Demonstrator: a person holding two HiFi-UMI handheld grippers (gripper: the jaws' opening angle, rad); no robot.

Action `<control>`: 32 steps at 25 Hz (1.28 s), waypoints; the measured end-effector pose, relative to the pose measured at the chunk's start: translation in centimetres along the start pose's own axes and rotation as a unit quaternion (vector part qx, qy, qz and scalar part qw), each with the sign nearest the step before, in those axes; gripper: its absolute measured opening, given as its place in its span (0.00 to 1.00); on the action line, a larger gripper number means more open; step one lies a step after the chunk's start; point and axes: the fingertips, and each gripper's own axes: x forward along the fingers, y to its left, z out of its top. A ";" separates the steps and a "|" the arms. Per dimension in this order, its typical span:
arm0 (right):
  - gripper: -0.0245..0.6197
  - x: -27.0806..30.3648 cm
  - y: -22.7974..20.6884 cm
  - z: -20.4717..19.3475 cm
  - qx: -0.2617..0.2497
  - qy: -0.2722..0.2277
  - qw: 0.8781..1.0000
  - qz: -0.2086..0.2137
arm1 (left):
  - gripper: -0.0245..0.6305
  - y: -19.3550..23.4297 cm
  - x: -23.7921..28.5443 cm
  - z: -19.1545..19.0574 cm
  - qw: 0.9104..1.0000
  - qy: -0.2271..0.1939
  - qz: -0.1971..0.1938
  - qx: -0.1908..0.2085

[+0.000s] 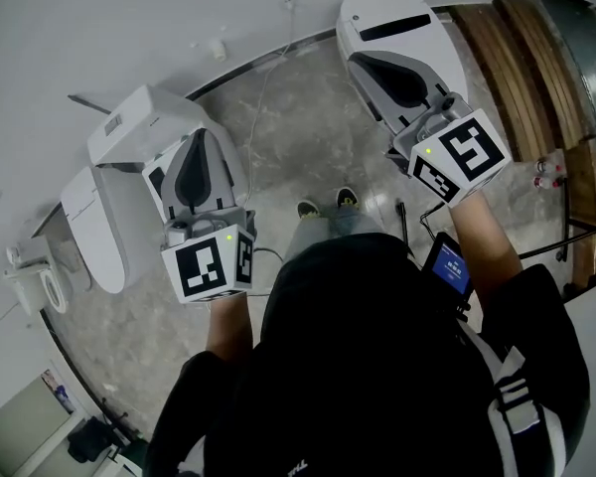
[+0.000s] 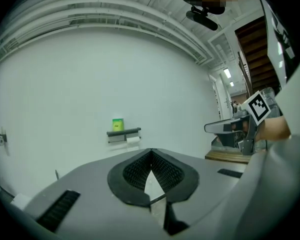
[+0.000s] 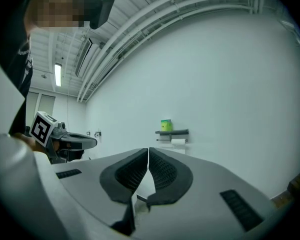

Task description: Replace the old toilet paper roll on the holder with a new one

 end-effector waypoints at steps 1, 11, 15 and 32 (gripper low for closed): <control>0.07 0.5 -0.2 0.0 0.001 0.000 1.000 -0.001 | 0.07 0.3 0.5 -0.1 1.000 0.001 -0.002 -0.002; 0.07 6.0 -1.1 0.5 -0.016 0.013 1.000 -0.022 | 0.07 4.3 5.5 -0.5 0.999 -0.013 -0.036 -0.017; 0.07 9.7 -1.1 0.9 -0.020 0.015 0.999 -0.028 | 0.07 7.7 7.8 -0.5 0.999 -0.019 -0.042 -0.022; 0.07 21.1 0.6 0.6 0.018 0.012 1.000 -0.009 | 0.07 17.6 12.9 -2.7 0.998 -0.019 -0.047 -0.040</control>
